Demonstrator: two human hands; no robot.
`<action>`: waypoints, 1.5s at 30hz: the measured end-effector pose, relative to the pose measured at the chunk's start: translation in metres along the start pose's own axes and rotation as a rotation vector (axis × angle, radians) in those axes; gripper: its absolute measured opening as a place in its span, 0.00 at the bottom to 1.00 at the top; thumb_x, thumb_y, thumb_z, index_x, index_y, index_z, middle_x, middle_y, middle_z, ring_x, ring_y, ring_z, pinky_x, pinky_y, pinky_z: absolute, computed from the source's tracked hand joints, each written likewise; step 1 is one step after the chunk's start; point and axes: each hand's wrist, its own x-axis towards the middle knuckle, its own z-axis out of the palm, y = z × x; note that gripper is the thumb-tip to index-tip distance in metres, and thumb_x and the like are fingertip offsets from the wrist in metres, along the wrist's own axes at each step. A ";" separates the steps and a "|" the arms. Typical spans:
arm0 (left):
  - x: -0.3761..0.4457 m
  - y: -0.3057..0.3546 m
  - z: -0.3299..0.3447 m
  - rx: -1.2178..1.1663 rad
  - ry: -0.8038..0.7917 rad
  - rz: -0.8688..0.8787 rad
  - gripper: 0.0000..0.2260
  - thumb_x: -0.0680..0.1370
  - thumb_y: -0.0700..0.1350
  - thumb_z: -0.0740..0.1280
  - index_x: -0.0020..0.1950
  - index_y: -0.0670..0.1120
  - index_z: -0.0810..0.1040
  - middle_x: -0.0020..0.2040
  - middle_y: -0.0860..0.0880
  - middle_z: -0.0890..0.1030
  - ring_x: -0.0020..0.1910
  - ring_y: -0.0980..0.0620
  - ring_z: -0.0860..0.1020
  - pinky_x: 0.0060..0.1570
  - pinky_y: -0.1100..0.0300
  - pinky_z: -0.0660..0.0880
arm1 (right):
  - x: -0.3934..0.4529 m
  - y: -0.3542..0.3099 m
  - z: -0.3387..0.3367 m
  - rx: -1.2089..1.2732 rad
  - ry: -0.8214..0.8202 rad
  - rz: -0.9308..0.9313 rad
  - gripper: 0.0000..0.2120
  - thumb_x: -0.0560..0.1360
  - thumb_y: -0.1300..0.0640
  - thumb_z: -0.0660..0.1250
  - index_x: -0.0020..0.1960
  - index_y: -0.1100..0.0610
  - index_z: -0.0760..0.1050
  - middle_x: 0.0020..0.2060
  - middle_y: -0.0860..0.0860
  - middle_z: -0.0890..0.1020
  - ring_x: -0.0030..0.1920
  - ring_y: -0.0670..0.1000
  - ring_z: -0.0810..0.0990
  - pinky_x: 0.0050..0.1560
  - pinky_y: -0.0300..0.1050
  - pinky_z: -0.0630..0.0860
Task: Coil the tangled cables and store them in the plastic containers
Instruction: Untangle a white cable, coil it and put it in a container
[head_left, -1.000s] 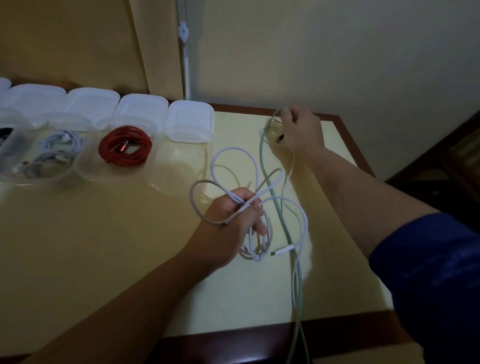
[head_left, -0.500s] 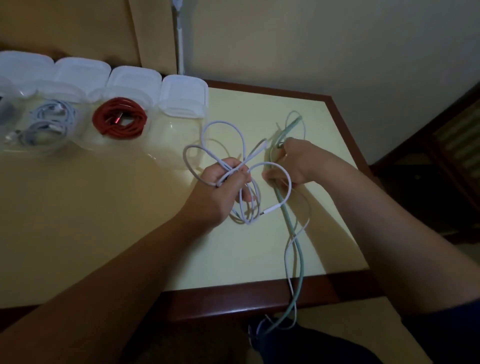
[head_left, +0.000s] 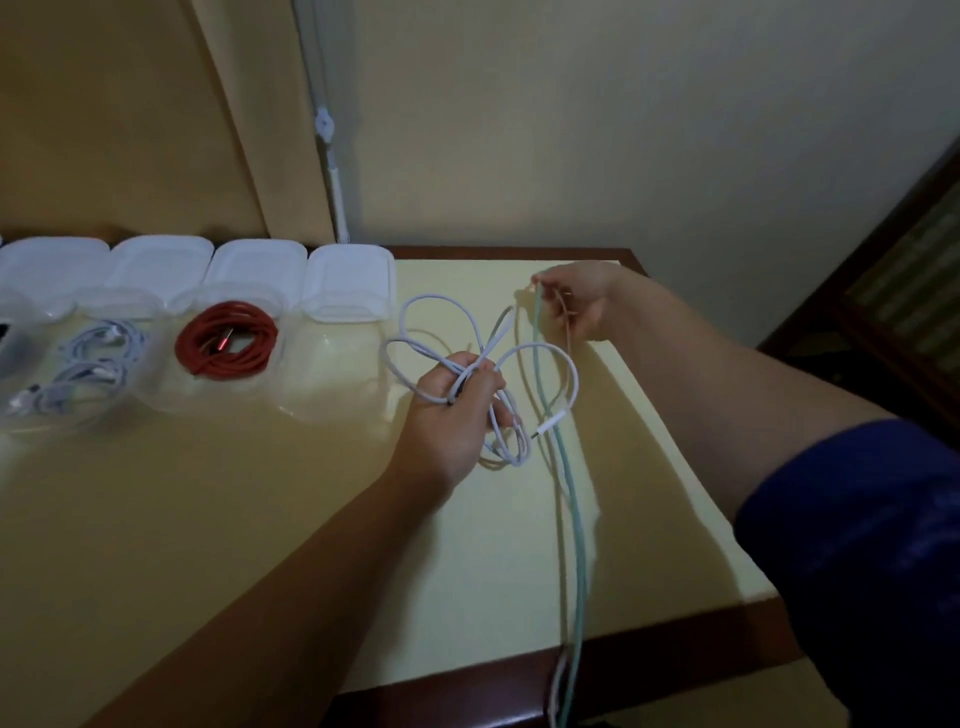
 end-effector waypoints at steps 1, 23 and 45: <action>0.007 0.000 0.007 0.007 0.004 -0.010 0.11 0.85 0.40 0.61 0.44 0.39 0.75 0.29 0.43 0.78 0.30 0.51 0.80 0.33 0.65 0.76 | 0.007 -0.012 -0.004 -0.006 0.053 -0.030 0.14 0.85 0.59 0.62 0.40 0.55 0.73 0.26 0.47 0.74 0.24 0.44 0.68 0.25 0.35 0.64; 0.076 0.027 0.048 0.021 0.178 0.101 0.07 0.82 0.39 0.62 0.47 0.38 0.76 0.31 0.43 0.78 0.33 0.46 0.80 0.32 0.61 0.76 | -0.010 0.044 -0.045 -1.089 0.242 -0.769 0.09 0.79 0.53 0.69 0.57 0.51 0.82 0.56 0.55 0.86 0.57 0.58 0.83 0.60 0.55 0.79; -0.087 0.088 -0.094 0.164 0.144 0.002 0.09 0.82 0.38 0.64 0.42 0.39 0.77 0.33 0.43 0.77 0.35 0.45 0.82 0.35 0.60 0.78 | -0.229 0.045 0.085 -0.633 -0.006 -0.477 0.12 0.83 0.49 0.64 0.52 0.54 0.84 0.45 0.49 0.88 0.39 0.53 0.88 0.39 0.48 0.81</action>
